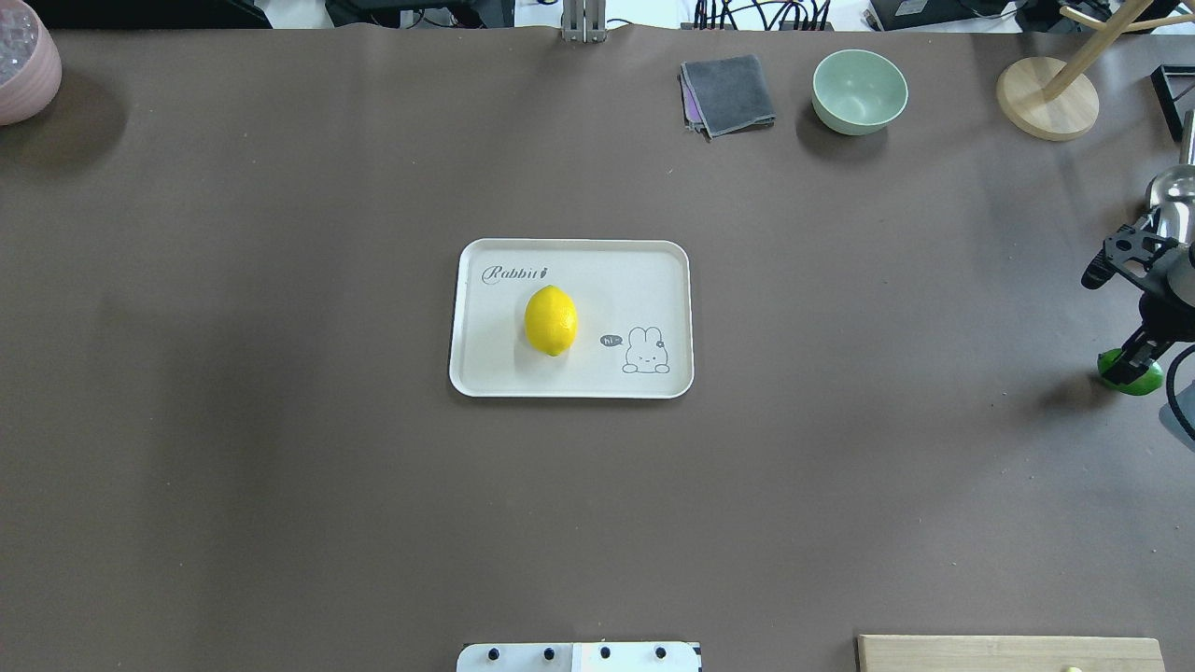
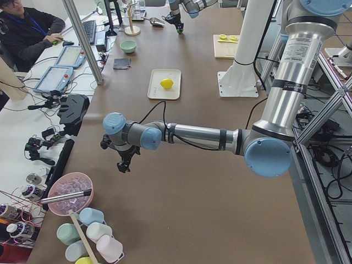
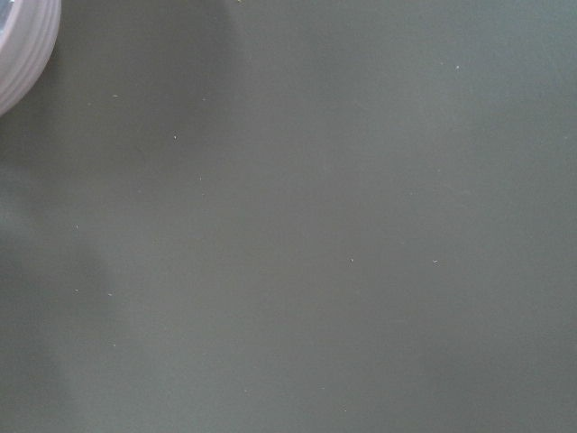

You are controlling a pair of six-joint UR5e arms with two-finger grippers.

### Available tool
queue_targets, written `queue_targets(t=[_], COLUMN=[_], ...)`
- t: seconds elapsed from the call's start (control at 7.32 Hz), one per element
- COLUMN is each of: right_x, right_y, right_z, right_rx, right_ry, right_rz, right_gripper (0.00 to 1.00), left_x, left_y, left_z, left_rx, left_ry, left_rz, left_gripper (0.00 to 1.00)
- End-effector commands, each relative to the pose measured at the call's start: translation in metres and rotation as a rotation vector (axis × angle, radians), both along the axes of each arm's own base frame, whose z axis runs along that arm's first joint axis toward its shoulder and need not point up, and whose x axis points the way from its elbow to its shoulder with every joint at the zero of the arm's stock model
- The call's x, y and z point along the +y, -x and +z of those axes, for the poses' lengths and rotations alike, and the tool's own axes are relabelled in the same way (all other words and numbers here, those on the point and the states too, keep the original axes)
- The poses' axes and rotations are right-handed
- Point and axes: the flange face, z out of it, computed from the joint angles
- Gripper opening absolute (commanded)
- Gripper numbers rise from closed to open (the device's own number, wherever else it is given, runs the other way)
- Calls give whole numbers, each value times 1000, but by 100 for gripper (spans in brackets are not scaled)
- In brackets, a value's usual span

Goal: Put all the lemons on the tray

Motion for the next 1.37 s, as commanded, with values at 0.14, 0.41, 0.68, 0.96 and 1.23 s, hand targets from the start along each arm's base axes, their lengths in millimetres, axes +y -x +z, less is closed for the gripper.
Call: queue_targets(t=[0.14,0.41,0.68,0.96,1.23], right_x=[-30,-53,-42,-15,-20], right_y=[23,61,147,240,327], right_z=[-86,-171,-251,-333,-387], right_rx=[-40,-55,-74,-75,-123], right_ry=[122,240,340,408,463], right_rz=[80,226,344,428,514], right_gripper=[0,0,0,0,0], left_x=[-2,-2,1,2,2], left_y=[-1,-1,-2,-3,-3], left_z=[-4,-6,-6,-8,-7], left_rx=[3,3,36,50,52], left_ry=[-5,-9,4,22,27], left_rz=[0,0,7,-10,-14], left_gripper=[98,98,98,98,98])
